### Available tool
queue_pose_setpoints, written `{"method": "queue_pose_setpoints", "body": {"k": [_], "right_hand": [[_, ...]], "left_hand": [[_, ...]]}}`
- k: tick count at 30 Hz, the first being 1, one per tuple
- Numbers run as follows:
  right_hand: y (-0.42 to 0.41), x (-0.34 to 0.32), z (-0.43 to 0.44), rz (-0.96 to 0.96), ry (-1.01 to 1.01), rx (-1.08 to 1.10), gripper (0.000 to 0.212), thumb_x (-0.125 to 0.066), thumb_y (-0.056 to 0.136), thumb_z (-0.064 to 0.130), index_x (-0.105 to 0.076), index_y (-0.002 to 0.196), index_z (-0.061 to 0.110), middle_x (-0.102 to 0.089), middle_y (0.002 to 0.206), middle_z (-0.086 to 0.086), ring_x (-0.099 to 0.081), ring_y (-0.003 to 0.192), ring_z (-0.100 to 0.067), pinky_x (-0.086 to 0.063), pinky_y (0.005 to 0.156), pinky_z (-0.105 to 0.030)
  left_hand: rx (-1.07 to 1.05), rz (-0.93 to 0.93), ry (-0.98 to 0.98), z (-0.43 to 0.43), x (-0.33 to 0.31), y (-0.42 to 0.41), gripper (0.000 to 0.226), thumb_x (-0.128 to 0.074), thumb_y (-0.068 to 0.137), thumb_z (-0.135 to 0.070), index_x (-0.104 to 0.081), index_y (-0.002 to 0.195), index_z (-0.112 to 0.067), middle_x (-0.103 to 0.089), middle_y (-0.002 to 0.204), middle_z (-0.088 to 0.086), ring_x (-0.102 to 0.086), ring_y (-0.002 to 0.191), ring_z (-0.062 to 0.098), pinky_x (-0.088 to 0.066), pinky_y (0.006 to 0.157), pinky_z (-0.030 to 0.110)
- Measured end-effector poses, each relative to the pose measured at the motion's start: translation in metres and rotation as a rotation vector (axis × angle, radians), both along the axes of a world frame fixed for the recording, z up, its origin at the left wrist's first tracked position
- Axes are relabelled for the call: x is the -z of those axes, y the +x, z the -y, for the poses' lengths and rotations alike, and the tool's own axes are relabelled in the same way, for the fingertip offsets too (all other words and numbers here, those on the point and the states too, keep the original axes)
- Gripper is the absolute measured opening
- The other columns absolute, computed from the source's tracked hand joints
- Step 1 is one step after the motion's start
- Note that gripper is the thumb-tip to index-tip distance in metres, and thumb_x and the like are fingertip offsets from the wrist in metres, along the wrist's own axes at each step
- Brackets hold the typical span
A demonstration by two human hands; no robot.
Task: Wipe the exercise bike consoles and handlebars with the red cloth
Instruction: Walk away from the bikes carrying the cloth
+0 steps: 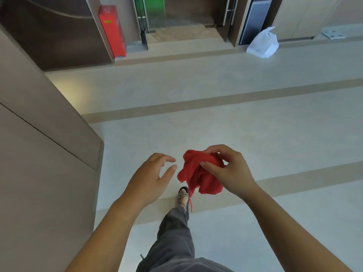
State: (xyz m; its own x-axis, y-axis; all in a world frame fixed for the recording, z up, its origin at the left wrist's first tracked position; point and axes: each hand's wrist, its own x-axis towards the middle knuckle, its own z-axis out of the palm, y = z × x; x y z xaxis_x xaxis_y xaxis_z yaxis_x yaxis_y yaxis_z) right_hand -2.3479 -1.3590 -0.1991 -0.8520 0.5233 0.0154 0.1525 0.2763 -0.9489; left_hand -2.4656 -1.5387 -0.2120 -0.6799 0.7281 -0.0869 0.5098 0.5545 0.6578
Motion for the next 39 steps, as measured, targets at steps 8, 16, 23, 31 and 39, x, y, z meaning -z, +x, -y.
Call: {"method": "queue_pose_setpoints", "body": {"k": [8, 16, 23, 31, 39], "right_hand": [[-0.147, -0.003, -0.17, 0.054, 0.045, -0.023, 0.019, -0.071, 0.075, 0.014, -0.067, 0.084, 0.03, -0.065, 0.09, 0.016, -0.06, 0.088, 0.001, -0.044, 0.07, -0.008], [-0.245, -0.021, -0.342, 0.004, 0.038, 0.152, 0.019, -0.071, 0.076, 0.014, -0.066, 0.083, 0.03, -0.066, 0.09, 0.015, -0.06, 0.087, 0.002, -0.044, 0.071, -0.007], [-0.317, -0.004, -0.503, -0.019, 0.005, 0.255, 0.014, -0.071, 0.077, 0.014, -0.067, 0.083, 0.026, -0.068, 0.089, 0.012, -0.062, 0.085, -0.003, -0.045, 0.072, -0.012], [-0.4, -0.019, -0.701, -0.041, 0.003, 0.221, 0.016, -0.071, 0.077, 0.017, -0.066, 0.084, 0.03, -0.067, 0.091, 0.016, -0.06, 0.088, 0.001, -0.045, 0.071, -0.009], [-0.485, -0.014, -0.856, 0.0, 0.002, 0.204, 0.017, -0.072, 0.076, 0.014, -0.067, 0.087, 0.027, -0.066, 0.092, 0.014, -0.06, 0.088, 0.001, -0.046, 0.072, -0.01]], "left_hand": [[0.005, -0.019, 0.028, -0.18, 0.005, -0.161, 0.026, -0.042, 0.094, -0.041, -0.053, 0.116, -0.033, -0.044, 0.115, -0.021, -0.047, 0.102, -0.001, -0.036, 0.083, 0.017], [0.131, -0.022, 0.046, -0.366, -0.02, -0.279, 0.023, -0.042, 0.092, -0.044, -0.053, 0.112, -0.037, -0.044, 0.111, -0.026, -0.047, 0.102, -0.004, -0.033, 0.075, 0.01], [0.22, -0.042, 0.023, -0.535, -0.009, -0.352, 0.024, -0.044, 0.093, -0.042, -0.055, 0.112, -0.034, -0.048, 0.114, -0.021, -0.049, 0.103, -0.002, -0.036, 0.079, 0.011], [0.181, -0.054, 0.03, -0.741, -0.025, -0.436, 0.025, -0.044, 0.093, -0.041, -0.055, 0.114, -0.032, -0.049, 0.113, -0.021, -0.049, 0.101, -0.001, -0.035, 0.078, 0.012], [0.145, -0.032, 0.02, -0.887, -0.013, -0.51, 0.029, -0.043, 0.092, -0.043, -0.052, 0.119, -0.034, -0.048, 0.118, -0.022, -0.047, 0.104, -0.002, -0.036, 0.081, 0.016]]}}
